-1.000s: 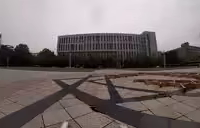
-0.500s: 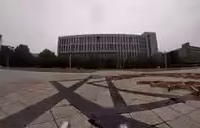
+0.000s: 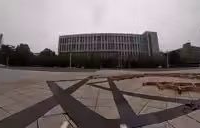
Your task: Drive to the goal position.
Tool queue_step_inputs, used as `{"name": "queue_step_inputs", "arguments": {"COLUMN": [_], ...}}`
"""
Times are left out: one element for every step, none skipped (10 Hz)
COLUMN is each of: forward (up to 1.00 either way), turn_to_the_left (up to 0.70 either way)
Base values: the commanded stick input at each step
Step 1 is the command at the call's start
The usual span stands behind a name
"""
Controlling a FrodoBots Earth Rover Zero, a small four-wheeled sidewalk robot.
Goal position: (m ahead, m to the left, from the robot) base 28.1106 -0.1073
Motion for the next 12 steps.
{"name": "queue_step_inputs", "arguments": {"forward": [0.70, 0.70, 0.70, 0.70, 0.70, 0.70, 0.70, 0.70, 0.70, 0.70, 0.70, 0.70], "turn_to_the_left": [0.01, 0.00, 0.00, 0.00, 0.00, 0.00, 0.00, 0.00, 0.00, -0.01, -0.19, -0.32]}}
